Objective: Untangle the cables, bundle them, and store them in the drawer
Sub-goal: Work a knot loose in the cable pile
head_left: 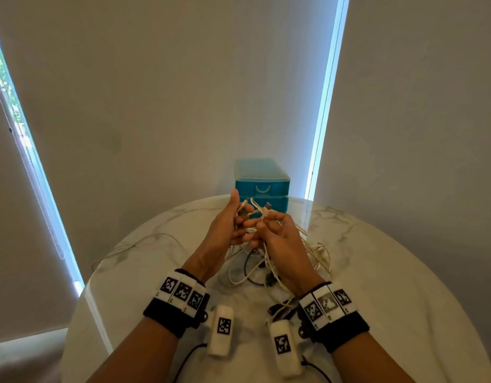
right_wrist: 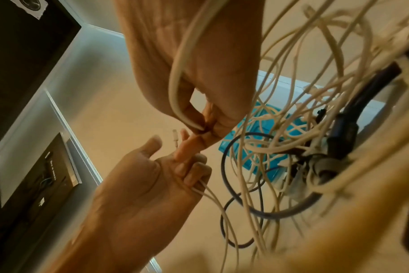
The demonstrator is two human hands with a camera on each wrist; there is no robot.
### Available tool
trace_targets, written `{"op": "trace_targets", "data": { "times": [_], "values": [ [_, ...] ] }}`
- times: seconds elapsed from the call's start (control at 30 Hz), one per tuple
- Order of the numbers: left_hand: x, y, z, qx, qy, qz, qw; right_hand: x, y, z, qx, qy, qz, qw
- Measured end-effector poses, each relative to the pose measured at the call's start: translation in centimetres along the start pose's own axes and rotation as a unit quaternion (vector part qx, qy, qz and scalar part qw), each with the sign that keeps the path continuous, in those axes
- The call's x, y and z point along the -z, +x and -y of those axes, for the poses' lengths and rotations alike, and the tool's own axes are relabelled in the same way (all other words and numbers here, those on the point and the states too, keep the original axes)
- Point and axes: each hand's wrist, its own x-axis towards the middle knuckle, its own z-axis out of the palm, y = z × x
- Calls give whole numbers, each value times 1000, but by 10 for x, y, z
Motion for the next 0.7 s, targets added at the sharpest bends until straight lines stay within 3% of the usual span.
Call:
{"op": "trace_targets", "data": {
  "times": [0.13,0.33,0.43,0.57,0.7],
  "values": [
    [1,-4,4,-45,107,38,993,1,-3,2,-2,-51,-6,999],
    [5,0,12,-80,163,-2,983,1,-10,7,-49,-61,28,997],
    [3,-3,8,-67,151,-31,986,4,-12,10,-53,-147,86,984],
    [1,-2,3,-30,37,-29,998,12,-12,12,8,-276,63,959],
    [-5,-3,3,-5,-122,-14,992,10,-10,5,-9,-285,24,958]
  ]
}}
